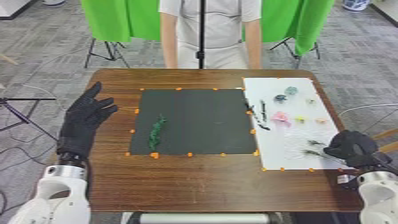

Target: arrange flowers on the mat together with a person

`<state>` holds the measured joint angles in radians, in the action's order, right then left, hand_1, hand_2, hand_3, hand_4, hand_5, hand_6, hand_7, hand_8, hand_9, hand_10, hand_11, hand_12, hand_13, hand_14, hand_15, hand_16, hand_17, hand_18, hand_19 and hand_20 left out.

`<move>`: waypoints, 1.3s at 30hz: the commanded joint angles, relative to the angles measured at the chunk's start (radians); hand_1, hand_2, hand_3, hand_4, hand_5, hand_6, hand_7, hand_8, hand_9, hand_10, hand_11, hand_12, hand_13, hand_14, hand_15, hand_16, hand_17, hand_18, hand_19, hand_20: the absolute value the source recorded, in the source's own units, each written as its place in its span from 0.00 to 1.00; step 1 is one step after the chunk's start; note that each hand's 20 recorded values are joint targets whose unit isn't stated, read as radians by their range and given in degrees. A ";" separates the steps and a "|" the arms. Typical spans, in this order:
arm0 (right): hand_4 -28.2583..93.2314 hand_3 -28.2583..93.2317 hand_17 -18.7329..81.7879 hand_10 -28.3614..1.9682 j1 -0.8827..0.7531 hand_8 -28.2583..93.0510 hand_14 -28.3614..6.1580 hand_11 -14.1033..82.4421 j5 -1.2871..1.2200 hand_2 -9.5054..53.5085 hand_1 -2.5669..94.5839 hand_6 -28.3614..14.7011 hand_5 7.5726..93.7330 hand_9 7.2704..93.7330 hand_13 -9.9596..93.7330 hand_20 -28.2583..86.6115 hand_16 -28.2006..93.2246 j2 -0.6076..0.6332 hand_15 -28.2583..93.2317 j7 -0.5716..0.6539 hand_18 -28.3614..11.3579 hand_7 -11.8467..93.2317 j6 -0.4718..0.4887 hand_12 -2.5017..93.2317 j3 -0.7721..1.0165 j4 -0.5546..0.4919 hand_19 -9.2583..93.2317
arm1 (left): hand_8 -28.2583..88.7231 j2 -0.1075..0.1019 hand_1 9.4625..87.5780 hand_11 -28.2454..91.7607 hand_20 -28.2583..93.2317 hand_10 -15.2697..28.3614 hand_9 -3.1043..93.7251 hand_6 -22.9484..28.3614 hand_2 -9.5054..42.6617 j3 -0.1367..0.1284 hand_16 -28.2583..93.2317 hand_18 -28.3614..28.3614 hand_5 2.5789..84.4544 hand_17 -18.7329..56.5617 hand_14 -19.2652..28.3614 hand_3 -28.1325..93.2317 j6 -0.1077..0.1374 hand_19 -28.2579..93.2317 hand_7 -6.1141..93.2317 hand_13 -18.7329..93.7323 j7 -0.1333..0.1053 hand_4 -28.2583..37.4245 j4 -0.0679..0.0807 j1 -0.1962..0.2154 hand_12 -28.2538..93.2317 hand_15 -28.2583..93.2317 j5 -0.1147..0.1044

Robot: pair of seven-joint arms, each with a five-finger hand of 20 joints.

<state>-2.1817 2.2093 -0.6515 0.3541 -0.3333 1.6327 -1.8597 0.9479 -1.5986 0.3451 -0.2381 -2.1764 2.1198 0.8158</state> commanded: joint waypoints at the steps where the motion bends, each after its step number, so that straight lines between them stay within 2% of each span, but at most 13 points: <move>1: 0.00 0.73 0.59 0.69 -0.010 0.23 0.64 0.49 0.003 0.00 0.61 0.75 0.90 0.93 0.83 0.54 0.42 0.003 0.78 0.091 0.28 0.34 -0.035 0.33 0.012 -0.045 0.92 | 0.17 -0.010 0.20 0.47 0.36 0.79 0.38 0.53 0.31 -0.017 0.15 0.87 0.36 0.13 0.94 0.88 0.016 0.61 0.16 0.37 -0.004 0.01 -0.007 0.027 0.31 0.69 -0.010; 5: 0.00 0.75 0.60 0.69 0.041 0.24 0.63 0.49 -0.013 0.00 0.60 0.74 0.91 0.94 0.83 0.54 0.42 0.017 0.78 0.143 0.27 0.33 -0.046 0.33 0.008 -0.127 0.93 | 0.17 -0.020 0.20 0.47 0.36 0.79 0.38 0.53 0.31 -0.026 0.15 0.87 0.36 0.13 0.93 0.88 0.026 0.61 0.16 0.37 -0.010 0.01 -0.013 0.042 0.31 0.69 -0.012; 8: 0.00 0.76 0.60 0.68 0.126 0.24 0.63 0.49 -0.026 0.00 0.59 0.74 0.92 0.95 0.84 0.54 0.42 0.037 0.78 0.157 0.26 0.33 -0.043 0.33 -0.041 -0.182 0.94 | 0.17 -0.021 0.20 0.47 0.36 0.79 0.38 0.53 0.31 -0.034 0.15 0.87 0.36 0.13 0.94 0.88 0.030 0.62 0.16 0.37 -0.010 0.01 -0.018 0.052 0.31 0.69 -0.011; 12: 0.00 0.76 0.60 0.67 0.304 0.25 0.62 0.51 -0.060 0.00 0.58 0.74 0.93 0.95 0.84 0.53 0.43 0.036 0.78 0.155 0.25 0.31 -0.025 0.32 -0.181 -0.230 0.95 | 0.17 -0.024 0.20 0.47 0.36 0.79 0.38 0.53 0.30 -0.042 0.15 0.87 0.36 0.13 0.94 0.88 0.031 0.61 0.16 0.37 -0.010 0.01 -0.021 0.059 0.31 0.69 -0.010; 14: 0.00 0.77 0.60 0.66 0.434 0.26 0.61 0.52 -0.076 0.00 0.58 0.74 0.93 0.96 0.85 0.53 0.43 0.021 0.78 0.154 0.24 0.31 -0.019 0.31 -0.299 -0.229 0.96 | 0.17 -0.026 0.20 0.48 0.36 0.79 0.38 0.53 0.31 -0.050 0.15 0.87 0.36 0.13 0.94 0.88 0.036 0.61 0.16 0.37 -0.011 0.01 -0.027 0.072 0.31 0.69 -0.010; 15: 0.00 0.77 0.60 0.66 0.493 0.26 0.61 0.53 -0.072 0.00 0.58 0.73 0.93 0.96 0.85 0.53 0.43 -0.002 0.78 0.158 0.23 0.31 -0.011 0.30 -0.353 -0.228 0.96 | 0.17 -0.027 0.20 0.48 0.36 0.79 0.38 0.53 0.31 -0.052 0.15 0.87 0.36 0.13 0.94 0.88 0.036 0.61 0.16 0.37 -0.010 0.01 -0.026 0.072 0.31 0.69 -0.009; 19: 0.00 0.77 0.60 0.66 0.714 0.26 0.60 0.54 -0.075 0.00 0.57 0.72 0.94 0.96 0.85 0.52 0.43 -0.065 0.79 0.176 0.22 0.31 -0.001 0.29 -0.584 -0.202 0.97 | 0.17 -0.027 0.20 0.47 0.36 0.79 0.38 0.53 0.31 -0.055 0.15 0.87 0.35 0.13 0.93 0.88 0.035 0.62 0.16 0.37 -0.005 0.01 -0.029 0.075 0.31 0.69 -0.007; 22: 0.01 0.77 0.60 0.65 0.816 0.27 0.59 0.55 -0.044 0.00 0.57 0.72 0.95 0.96 0.85 0.52 0.43 -0.128 0.79 0.188 0.22 0.31 0.029 0.28 -0.712 -0.166 0.98 | 0.17 -0.031 0.20 0.47 0.36 0.79 0.38 0.53 0.31 -0.060 0.15 0.87 0.35 0.13 0.94 0.88 0.028 0.61 0.16 0.37 -0.001 0.01 -0.029 0.076 0.31 0.69 -0.005; 29: 0.02 0.76 0.61 0.64 0.971 0.28 0.58 0.56 0.001 0.00 0.56 0.71 0.96 0.97 0.86 0.52 0.43 -0.267 0.80 0.269 0.19 0.31 0.126 0.28 -0.937 -0.073 1.00 | 0.17 -0.034 0.20 0.48 0.36 0.79 0.38 0.53 0.31 -0.062 0.15 0.87 0.35 0.13 0.94 0.88 0.030 0.62 0.16 0.37 -0.001 0.01 -0.032 0.088 0.31 0.69 -0.005; 33: 0.03 0.76 0.61 0.63 1.019 0.28 0.57 0.56 0.050 0.00 0.56 0.70 0.96 0.98 0.86 0.53 0.44 -0.332 0.81 0.303 0.17 0.31 0.186 0.28 -1.018 -0.026 1.00 | 0.17 -0.035 0.20 0.48 0.36 0.79 0.38 0.53 0.30 -0.074 0.15 0.87 0.36 0.13 0.94 0.88 0.033 0.62 0.16 0.37 -0.001 0.01 -0.037 0.098 0.31 0.69 -0.004; 36: 0.03 0.76 0.61 0.62 1.069 0.28 0.56 0.56 0.124 0.00 0.56 0.69 0.97 0.98 0.87 0.53 0.44 -0.371 0.81 0.328 0.16 0.30 0.194 0.28 -1.093 0.028 1.00 | 0.17 -0.042 0.20 0.48 0.36 0.79 0.38 0.54 0.30 -0.080 0.15 0.87 0.36 0.13 0.94 0.88 0.034 0.62 0.16 0.37 -0.003 0.01 -0.039 0.100 0.31 0.69 -0.006; 39: 0.04 0.75 0.62 0.62 1.106 0.29 0.56 0.57 0.160 0.00 0.55 0.69 0.97 0.99 0.87 0.54 0.43 -0.410 0.81 0.381 0.14 0.31 0.188 0.28 -1.142 0.074 1.00 | 0.17 -0.045 0.20 0.48 0.36 0.79 0.38 0.53 0.30 -0.072 0.15 0.87 0.36 0.13 0.94 0.88 0.030 0.62 0.16 0.37 0.000 0.01 -0.034 0.087 0.31 0.69 -0.007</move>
<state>-1.1587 2.2726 -0.9629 0.6679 -0.1357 0.5857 -1.8522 0.9118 -1.6719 0.3692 -0.2456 -2.2102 2.1978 0.8109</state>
